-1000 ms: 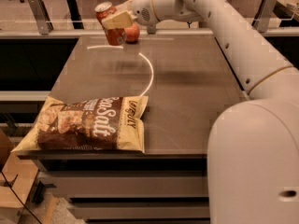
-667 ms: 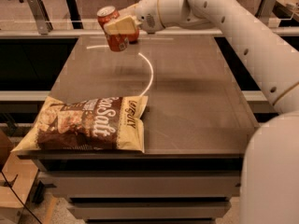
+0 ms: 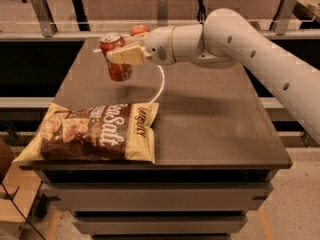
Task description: Move coke can near brown chip bag
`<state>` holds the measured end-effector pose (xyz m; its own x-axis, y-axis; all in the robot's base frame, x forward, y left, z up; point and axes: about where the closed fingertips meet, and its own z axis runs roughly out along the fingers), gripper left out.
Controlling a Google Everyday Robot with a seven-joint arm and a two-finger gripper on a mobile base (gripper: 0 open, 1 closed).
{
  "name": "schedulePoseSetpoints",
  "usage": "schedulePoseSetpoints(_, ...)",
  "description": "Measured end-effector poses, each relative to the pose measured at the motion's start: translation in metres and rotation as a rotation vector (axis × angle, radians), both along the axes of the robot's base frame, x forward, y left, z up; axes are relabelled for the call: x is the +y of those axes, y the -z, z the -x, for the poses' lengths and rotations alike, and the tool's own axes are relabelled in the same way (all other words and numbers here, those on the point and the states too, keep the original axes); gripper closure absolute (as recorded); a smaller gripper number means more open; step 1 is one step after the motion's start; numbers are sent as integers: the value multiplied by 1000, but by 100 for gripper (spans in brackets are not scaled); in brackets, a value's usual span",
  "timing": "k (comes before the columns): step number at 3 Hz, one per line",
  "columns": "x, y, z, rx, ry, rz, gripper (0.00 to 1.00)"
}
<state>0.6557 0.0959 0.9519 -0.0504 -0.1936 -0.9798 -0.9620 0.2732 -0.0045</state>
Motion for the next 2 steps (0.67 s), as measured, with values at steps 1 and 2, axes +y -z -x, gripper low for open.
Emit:
schedulePoseSetpoints(1,6,19,26,21,-48,-20,100)
schedulePoseSetpoints(2,11,35,44,22,-108,-12,82)
